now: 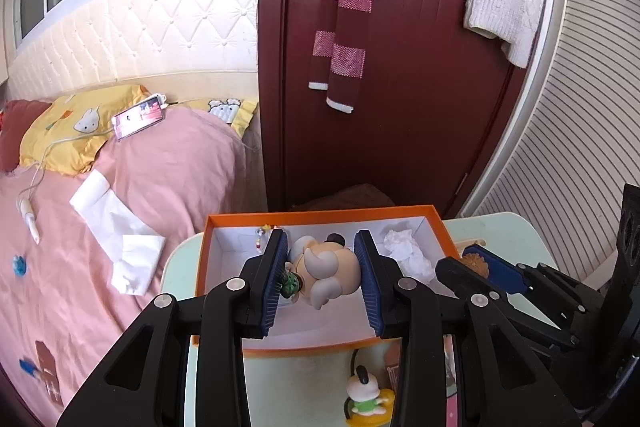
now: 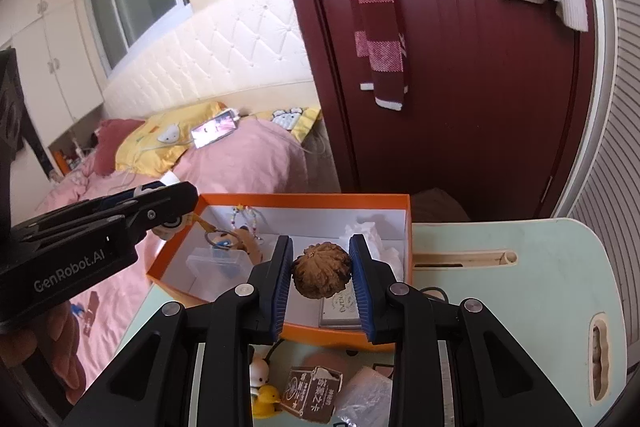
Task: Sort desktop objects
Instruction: 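Lower the doll and walnut into the orange box, opening both grippers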
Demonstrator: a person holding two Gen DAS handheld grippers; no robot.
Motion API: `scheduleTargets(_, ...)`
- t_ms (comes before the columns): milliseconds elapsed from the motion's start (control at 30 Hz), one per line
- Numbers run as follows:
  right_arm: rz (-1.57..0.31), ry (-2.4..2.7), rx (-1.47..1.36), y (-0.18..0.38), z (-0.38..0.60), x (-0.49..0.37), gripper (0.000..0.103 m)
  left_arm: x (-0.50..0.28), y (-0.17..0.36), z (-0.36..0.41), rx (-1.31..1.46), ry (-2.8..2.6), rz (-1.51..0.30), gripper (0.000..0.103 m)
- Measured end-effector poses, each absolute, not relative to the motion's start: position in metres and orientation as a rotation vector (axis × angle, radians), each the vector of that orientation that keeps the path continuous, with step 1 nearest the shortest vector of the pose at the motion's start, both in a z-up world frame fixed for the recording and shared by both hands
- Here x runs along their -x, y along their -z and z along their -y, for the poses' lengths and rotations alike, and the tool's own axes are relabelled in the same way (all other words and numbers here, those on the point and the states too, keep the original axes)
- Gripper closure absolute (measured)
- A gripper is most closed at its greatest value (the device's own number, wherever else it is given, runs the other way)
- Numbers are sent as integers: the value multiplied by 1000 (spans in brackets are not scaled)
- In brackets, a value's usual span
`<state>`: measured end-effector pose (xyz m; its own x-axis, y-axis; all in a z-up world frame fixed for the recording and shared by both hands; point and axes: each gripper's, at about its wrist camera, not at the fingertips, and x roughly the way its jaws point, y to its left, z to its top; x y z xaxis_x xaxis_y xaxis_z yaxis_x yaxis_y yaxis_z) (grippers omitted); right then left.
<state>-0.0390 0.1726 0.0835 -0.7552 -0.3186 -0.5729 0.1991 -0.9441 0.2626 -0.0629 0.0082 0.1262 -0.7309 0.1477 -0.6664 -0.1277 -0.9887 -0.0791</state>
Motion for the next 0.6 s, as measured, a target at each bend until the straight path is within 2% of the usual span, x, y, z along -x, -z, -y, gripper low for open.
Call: scheduleTargets(600,245,2677,-1088,-53,-166,65,74,83,-98,-6,1217,-2768,49,66)
